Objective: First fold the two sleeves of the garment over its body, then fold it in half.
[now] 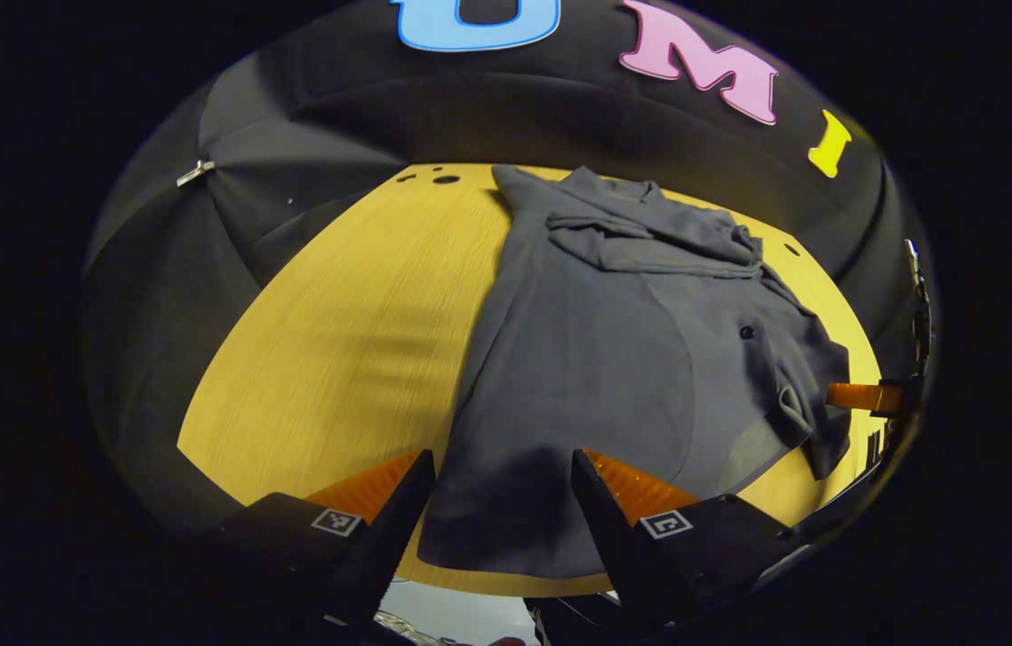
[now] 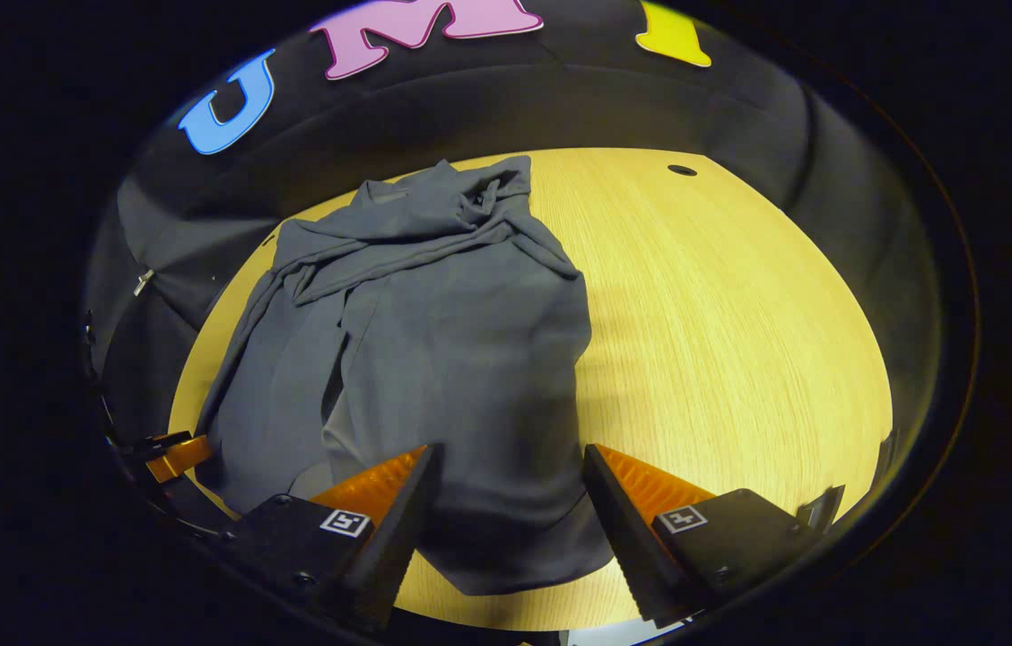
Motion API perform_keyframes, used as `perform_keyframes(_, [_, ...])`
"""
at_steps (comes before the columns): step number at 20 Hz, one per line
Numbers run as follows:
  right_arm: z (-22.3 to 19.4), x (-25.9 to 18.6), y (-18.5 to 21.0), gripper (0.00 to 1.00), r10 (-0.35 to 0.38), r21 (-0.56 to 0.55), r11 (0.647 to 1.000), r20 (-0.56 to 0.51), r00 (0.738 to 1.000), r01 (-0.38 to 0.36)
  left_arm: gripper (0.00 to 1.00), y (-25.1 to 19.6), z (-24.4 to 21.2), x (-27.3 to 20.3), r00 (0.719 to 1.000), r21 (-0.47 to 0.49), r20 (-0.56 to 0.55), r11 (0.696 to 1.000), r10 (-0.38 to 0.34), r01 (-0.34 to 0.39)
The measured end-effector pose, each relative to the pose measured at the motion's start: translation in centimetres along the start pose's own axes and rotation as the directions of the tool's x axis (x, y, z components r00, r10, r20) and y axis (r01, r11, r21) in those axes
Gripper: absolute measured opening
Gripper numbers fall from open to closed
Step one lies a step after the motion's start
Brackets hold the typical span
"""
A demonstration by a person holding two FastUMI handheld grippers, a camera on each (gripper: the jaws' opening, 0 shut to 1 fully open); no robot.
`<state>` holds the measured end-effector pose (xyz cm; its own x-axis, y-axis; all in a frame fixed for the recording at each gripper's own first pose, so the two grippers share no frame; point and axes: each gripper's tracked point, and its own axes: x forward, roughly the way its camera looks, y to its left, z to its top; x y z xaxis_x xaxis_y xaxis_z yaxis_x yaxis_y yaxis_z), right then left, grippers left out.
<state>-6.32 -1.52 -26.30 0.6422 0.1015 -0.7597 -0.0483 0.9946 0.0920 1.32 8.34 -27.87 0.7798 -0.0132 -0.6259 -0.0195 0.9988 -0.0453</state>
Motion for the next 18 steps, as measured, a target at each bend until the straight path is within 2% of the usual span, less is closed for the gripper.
perform_keyframes(3, [-0.9, 0.7, 0.0, 1.00, -0.019, -0.017, 1.000, -0.022, 1.000, 0.018, 0.96, -0.1, -1.6, 0.4, 0.999, 0.002, -0.046, 1.000, -0.001, 0.001])
perform_keyframes(5, [-0.8, 1.0, 0.1, 1.00, -0.036, -0.045, 0.998, -0.023, 0.999, 0.035, 0.97, -0.7, -2.6, 0.7, 0.998, 0.037, -0.068, 0.999, 0.007, -0.005])
perform_keyframes(7, [-1.2, 1.2, 0.1, 0.99, -0.058, -0.083, 0.995, -0.030, 0.998, 0.056, 0.98, -0.8, -2.5, 0.7, 0.998, 0.075, -0.060, 0.997, 0.005, 0.000])
perform_keyframes(10, [-1.3, 1.5, 0.1, 1.00, -0.095, -0.154, 0.984, -0.034, 0.995, 0.089, 0.96, -0.8, -2.5, 0.8, 0.998, 0.065, -0.064, 0.998, 0.003, 0.001])
perform_keyframes(12, [-1.4, 1.5, 0.4, 0.99, -0.093, -0.146, 0.986, -0.042, 0.995, 0.086, 0.95, -1.1, -2.7, 1.0, 0.998, 0.075, -0.070, 0.997, -0.005, 0.010])
perform_keyframes(14, [-1.2, 1.6, 1.1, 0.79, -0.090, -0.139, 0.987, -0.047, 0.995, 0.082, 0.88, -2.1, -2.5, 1.1, 0.997, 0.109, -0.072, 0.993, -0.035, 0.043])
perform_keyframes(16, [-0.8, 2.0, 1.6, 0.42, -0.082, -0.134, 0.988, -0.041, 0.996, 0.076, 0.65, -3.4, -2.4, 1.1, 0.996, 0.140, -0.070, 0.988, -0.060, 0.069])
perform_keyframes(17, [-0.7, 2.1, 1.9, 0.23, -0.076, -0.128, 0.989, -0.046, 0.996, 0.070, 0.44, -4.2, -2.3, 1.1, 0.995, 0.154, -0.064, 0.985, -0.074, 0.083])
perform_keyframes(18, [-0.6, 2.2, 2.1, 0.15, -0.064, -0.127, 0.990, -0.055, 0.996, 0.057, 0.24, -4.3, -2.3, 1.3, 0.996, 0.154, -0.056, 0.985, -0.073, 0.081])
